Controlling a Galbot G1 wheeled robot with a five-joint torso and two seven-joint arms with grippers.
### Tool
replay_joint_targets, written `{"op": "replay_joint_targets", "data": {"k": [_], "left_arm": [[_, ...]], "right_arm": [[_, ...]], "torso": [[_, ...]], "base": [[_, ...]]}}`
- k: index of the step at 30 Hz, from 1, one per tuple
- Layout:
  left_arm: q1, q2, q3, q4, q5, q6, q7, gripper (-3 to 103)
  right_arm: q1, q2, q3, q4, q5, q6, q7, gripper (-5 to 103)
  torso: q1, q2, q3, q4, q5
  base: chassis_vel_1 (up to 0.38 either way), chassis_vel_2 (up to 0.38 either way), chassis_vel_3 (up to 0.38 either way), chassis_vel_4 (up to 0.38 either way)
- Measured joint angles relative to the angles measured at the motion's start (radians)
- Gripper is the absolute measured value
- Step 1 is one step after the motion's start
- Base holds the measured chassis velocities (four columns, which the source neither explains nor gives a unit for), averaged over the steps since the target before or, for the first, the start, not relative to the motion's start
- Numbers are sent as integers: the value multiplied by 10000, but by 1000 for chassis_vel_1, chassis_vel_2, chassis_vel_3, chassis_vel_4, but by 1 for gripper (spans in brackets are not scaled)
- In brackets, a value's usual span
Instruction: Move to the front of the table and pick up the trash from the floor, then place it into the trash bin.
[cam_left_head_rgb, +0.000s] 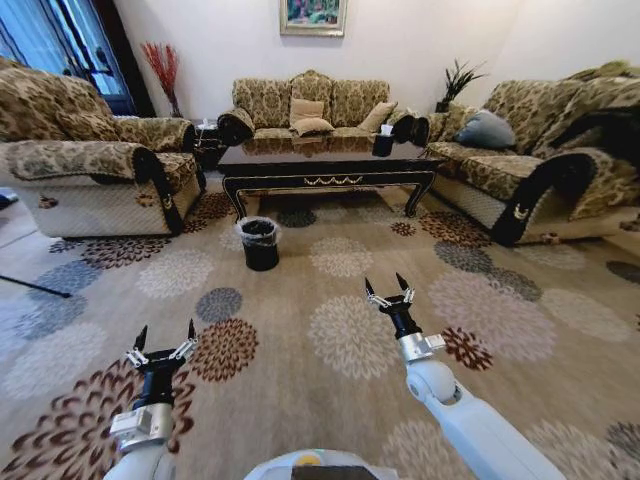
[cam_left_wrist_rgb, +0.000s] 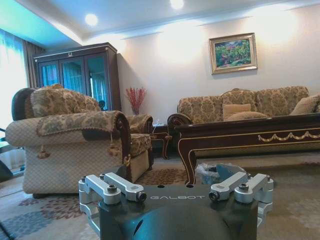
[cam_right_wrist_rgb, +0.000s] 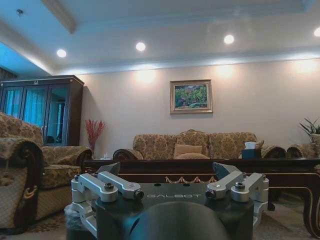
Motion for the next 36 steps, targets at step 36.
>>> {"op": "replay_joint_targets", "data": {"k": [36], "left_arm": [[-1, 2, -1, 1, 0, -1, 3, 100]], "right_arm": [[2, -1, 2, 0, 0, 1, 0, 100]], "torso": [[0, -2, 0, 0, 1]], "base": [[33, -59, -36, 55]]}}
